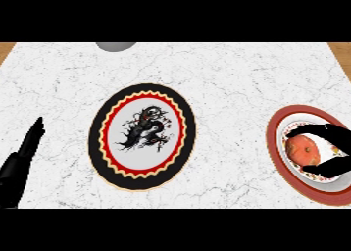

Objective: Pick the squash from the plate and place it in the plate

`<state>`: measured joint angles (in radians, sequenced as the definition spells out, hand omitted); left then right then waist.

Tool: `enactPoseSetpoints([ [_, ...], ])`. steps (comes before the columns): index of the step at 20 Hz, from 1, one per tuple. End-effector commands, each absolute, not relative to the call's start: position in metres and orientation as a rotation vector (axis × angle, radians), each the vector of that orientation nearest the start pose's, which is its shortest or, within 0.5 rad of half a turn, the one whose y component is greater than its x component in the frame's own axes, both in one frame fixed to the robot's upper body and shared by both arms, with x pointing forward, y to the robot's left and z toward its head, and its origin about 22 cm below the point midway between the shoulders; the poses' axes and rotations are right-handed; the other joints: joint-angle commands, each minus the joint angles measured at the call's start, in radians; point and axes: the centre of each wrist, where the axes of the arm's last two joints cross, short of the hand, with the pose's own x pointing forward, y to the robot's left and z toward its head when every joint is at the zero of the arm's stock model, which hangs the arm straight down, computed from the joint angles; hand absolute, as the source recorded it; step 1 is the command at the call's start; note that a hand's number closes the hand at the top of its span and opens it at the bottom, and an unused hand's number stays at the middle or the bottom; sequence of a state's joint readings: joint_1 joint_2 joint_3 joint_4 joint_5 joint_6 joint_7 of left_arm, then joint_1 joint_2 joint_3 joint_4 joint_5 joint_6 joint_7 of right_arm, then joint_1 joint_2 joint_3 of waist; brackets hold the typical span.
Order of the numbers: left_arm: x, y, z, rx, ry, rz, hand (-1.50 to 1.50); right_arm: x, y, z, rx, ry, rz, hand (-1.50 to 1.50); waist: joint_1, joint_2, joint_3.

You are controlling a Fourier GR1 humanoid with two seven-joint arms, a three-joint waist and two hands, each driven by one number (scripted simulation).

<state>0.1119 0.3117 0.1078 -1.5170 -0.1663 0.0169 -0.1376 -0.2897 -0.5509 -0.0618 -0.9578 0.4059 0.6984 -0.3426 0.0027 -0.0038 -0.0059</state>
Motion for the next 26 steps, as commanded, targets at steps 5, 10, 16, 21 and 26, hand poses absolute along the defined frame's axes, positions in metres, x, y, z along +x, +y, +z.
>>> enactPoseSetpoints([
  [5,0.2,0.342,0.002,0.457,-1.512,-0.292,0.0,0.299,-0.388,-0.003,0.015,-1.199,0.962,1.5,0.003,0.004,0.006],
  [10,0.225,0.318,0.0,0.439,-1.537,-0.34,0.0,0.366,-0.339,0.055,-0.356,-1.239,1.261,1.5,0.059,0.017,0.008],
  [16,0.237,0.31,0.001,0.42,-1.567,-0.342,0.0,0.41,-0.29,0.084,-0.659,-1.287,1.414,1.5,0.079,0.029,0.009],
  [21,0.222,0.336,0.008,0.453,-1.543,-0.32,0.0,0.423,-0.293,0.085,-0.758,-1.477,1.307,1.5,0.051,0.017,0.008],
  [26,0.226,0.335,0.003,0.464,-1.54,-0.308,0.0,0.438,-0.298,0.138,-0.82,-1.755,1.173,1.5,0.033,0.013,0.008],
])
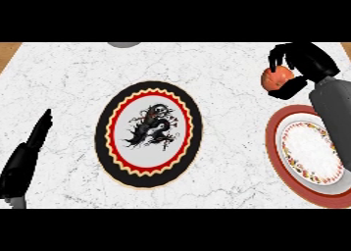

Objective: Pick the squash from the plate and place it in the plate

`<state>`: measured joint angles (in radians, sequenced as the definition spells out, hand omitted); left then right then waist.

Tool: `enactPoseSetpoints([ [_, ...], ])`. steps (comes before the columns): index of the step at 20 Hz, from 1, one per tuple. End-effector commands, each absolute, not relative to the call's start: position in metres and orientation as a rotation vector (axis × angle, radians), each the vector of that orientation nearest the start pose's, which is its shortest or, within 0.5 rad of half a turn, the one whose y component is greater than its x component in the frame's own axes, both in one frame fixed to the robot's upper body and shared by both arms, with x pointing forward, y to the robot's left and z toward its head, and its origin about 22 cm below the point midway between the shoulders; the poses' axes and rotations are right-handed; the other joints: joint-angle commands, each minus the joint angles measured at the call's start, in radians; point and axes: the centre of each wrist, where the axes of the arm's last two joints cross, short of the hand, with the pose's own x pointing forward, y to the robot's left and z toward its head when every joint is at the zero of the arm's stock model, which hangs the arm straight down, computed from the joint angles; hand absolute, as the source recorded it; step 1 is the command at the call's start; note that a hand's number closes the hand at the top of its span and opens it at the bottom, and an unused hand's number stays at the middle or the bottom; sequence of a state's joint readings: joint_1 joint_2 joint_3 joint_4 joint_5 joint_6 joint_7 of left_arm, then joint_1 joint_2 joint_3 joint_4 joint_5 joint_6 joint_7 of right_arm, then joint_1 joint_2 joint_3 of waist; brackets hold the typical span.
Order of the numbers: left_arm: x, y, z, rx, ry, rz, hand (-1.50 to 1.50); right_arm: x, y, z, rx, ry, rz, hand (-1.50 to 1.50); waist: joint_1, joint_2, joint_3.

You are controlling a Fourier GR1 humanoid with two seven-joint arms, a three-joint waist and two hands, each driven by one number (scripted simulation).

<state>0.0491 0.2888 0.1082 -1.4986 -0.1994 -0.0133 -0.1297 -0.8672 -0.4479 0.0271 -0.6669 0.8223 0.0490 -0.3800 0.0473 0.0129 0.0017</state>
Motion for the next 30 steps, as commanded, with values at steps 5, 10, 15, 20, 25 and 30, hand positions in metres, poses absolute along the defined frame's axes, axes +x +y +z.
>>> enactPoseSetpoints([
  [5,0.222,0.331,-0.001,0.469,-1.513,-0.297,0.0,0.44,-0.271,0.16,-0.616,-2.037,1.146,1.5,-0.039,-0.013,-0.001],
  [10,0.2,0.338,-0.012,0.48,-1.498,-0.292,0.0,0.433,-0.239,0.193,-0.338,-2.098,1.192,1.5,-0.052,-0.023,-0.002],
  [15,0.222,0.32,-0.007,0.476,-1.514,-0.287,0.0,0.408,-0.181,0.19,-0.252,-2.136,1.226,1.5,-0.058,-0.02,-0.002],
  [20,0.216,0.338,0.002,0.477,-1.516,-0.294,0.0,0.391,-0.128,0.215,-0.158,-2.112,1.224,1.5,-0.045,-0.017,-0.002],
  [25,0.227,0.332,0.008,0.47,-1.515,-0.299,0.0,0.369,-0.073,0.203,-0.114,-2.002,1.261,1.5,-0.045,-0.015,-0.002],
  [30,0.222,0.33,-0.005,0.445,-1.536,-0.298,0.0,0.353,-0.032,0.181,-0.15,-1.913,1.353,1.5,-0.034,-0.012,-0.002],
])
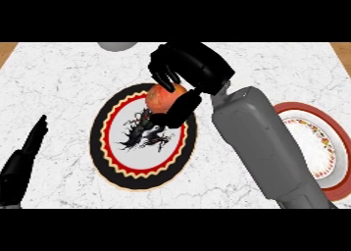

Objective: Pick the squash from the plate and place it in the plate

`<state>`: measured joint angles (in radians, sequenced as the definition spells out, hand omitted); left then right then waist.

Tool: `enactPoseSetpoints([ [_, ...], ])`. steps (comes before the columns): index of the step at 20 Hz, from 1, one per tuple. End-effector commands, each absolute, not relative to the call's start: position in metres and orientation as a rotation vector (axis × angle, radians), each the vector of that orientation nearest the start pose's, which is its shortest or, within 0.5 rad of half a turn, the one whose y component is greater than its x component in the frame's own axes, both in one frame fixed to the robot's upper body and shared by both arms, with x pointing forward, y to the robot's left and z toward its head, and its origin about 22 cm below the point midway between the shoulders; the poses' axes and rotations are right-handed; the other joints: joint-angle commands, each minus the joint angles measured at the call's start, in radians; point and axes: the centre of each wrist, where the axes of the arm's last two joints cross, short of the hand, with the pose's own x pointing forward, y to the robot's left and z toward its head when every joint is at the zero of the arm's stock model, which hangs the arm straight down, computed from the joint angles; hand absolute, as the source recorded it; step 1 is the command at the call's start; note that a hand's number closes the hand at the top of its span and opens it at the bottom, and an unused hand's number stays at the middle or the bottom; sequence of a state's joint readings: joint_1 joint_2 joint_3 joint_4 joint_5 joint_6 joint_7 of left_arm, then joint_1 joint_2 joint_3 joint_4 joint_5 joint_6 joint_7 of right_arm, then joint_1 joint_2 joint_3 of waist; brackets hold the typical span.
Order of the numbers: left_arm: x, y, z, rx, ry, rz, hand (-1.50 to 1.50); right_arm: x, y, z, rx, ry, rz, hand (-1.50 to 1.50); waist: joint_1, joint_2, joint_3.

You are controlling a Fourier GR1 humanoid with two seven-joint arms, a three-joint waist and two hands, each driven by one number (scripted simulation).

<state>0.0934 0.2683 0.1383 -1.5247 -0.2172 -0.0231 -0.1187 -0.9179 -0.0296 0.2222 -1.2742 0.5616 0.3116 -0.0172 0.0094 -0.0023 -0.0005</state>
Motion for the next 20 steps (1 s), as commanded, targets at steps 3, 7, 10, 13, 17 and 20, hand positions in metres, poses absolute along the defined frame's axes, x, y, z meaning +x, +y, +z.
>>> enactPoseSetpoints([
  [3,0.232,0.334,-0.001,0.471,-1.514,-0.309,0.0,0.355,-0.016,0.167,-0.142,-1.858,1.407,1.5,0.008,0.005,0.0],
  [7,0.237,0.316,-0.004,0.456,-1.53,-0.29,0.0,0.351,-0.006,0.134,-0.105,-1.816,1.429,1.5,0.008,0.005,0.0],
  [10,0.226,0.324,0.005,0.429,-1.526,-0.32,0.0,0.34,0.017,0.119,-0.11,-1.75,1.467,1.5,0.04,0.008,0.0],
  [13,0.217,0.326,-0.014,0.443,-1.522,-0.33,0.0,0.349,0.005,0.109,-0.055,-1.657,1.245,1.5,0.038,0.009,-0.001],
  [17,0.236,0.322,0.009,0.427,-1.549,-0.344,0.0,0.348,0.014,0.086,-0.144,-1.598,1.251,-1.5,0.05,0.011,0.0],
  [20,0.214,0.321,-0.006,0.419,-1.534,-0.321,0.0,0.343,0.018,0.086,-0.053,-1.659,1.192,-1.5,0.044,0.009,0.0],
])
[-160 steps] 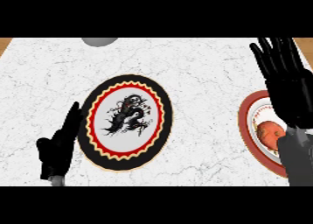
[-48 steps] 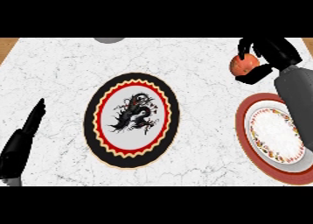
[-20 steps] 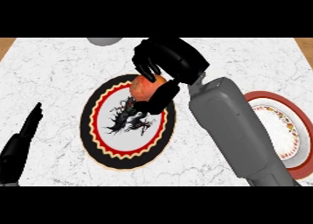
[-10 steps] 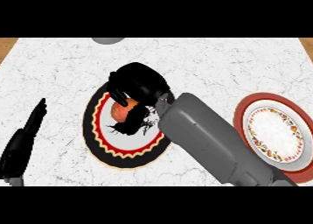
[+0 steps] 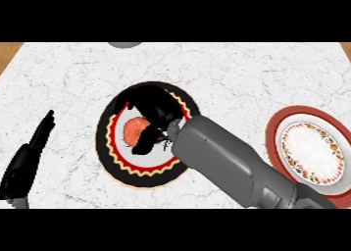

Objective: Pick the squash from the plate and place it in the plate

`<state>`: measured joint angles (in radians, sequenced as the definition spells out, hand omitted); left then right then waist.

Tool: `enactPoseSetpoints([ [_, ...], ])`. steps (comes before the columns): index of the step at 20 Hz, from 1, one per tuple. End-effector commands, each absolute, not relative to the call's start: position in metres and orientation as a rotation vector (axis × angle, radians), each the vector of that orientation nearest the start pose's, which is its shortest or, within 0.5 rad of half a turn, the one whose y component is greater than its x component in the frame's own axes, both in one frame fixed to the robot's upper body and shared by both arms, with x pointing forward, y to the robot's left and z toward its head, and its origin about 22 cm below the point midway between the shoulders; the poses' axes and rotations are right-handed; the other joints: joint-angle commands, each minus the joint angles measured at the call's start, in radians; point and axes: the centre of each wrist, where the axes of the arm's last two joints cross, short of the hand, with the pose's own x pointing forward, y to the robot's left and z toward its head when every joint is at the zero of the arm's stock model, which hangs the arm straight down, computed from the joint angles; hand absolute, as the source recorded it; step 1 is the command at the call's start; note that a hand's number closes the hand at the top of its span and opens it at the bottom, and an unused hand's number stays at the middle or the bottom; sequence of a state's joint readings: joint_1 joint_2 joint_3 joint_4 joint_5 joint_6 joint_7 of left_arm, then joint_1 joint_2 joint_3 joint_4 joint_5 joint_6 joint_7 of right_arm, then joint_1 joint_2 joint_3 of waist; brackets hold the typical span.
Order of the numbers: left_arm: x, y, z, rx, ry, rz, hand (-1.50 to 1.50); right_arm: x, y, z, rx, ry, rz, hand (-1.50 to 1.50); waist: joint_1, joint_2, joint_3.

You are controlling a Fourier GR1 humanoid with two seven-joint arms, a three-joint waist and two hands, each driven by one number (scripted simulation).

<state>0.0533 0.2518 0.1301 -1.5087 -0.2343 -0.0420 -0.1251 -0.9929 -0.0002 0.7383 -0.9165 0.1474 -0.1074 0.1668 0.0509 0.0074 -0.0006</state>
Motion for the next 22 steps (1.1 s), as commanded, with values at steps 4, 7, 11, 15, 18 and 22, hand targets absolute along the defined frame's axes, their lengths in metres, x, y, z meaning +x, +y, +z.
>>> enactPoseSetpoints([
  [4,0.228,0.327,-0.002,0.465,-1.533,-0.315,0.0,0.349,0.011,0.1,0.034,-1.758,0.947,-1.5,-0.008,0.001,0.001],
  [7,0.227,0.327,0.004,0.459,-1.54,-0.316,0.0,0.36,0.001,0.099,0.028,-1.777,0.783,-1.5,-0.015,-0.001,0.001],
  [11,0.224,0.34,0.002,0.465,-1.523,-0.304,0.0,0.39,-0.03,0.11,0.001,-1.74,0.644,-1.5,-0.037,-0.004,0.001],
  [15,0.217,0.336,-0.023,0.482,-1.508,-0.303,0.0,0.397,-0.061,0.102,0.154,-1.742,0.458,-1.5,-0.046,-0.003,0.001],
  [18,0.229,0.339,-0.002,0.464,-1.531,-0.305,0.0,0.422,-0.129,0.096,0.187,-1.791,0.394,-1.5,-0.036,0.002,0.002],
  [22,0.221,0.325,-0.004,0.433,-1.526,-0.311,0.0,0.437,-0.165,0.083,0.211,-1.837,0.391,-1.5,-0.015,0.006,0.002],
])
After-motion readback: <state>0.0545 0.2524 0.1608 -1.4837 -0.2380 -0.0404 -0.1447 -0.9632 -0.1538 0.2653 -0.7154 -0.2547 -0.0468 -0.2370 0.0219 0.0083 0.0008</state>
